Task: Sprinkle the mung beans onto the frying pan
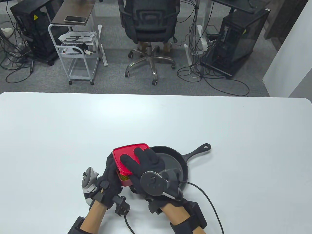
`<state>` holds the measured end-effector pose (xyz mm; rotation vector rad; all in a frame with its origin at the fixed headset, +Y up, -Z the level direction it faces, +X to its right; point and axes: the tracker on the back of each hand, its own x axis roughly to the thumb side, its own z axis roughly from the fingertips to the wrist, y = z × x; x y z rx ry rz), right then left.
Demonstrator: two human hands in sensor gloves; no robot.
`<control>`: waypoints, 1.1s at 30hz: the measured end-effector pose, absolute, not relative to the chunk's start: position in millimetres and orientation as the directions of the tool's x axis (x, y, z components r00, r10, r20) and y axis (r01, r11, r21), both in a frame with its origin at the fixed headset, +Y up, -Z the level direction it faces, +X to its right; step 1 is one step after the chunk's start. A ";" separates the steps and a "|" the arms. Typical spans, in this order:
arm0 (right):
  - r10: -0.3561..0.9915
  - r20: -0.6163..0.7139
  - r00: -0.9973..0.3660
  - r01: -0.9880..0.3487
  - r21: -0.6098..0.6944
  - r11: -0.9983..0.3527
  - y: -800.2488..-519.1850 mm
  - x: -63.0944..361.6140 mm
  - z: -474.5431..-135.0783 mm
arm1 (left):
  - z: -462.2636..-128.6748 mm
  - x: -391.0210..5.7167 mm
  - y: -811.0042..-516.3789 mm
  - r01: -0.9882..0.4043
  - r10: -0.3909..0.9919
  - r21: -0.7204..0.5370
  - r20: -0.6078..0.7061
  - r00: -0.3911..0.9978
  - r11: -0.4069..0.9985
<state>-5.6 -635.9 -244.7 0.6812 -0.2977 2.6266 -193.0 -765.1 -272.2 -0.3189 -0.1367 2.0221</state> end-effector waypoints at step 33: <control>0.124 -0.321 -0.939 -0.143 0.035 -0.989 -725.9 292.2 -282.4 | -282.7 -214.2 -772.3 -0.901 0.911 -0.172 -0.195 -0.364 -0.397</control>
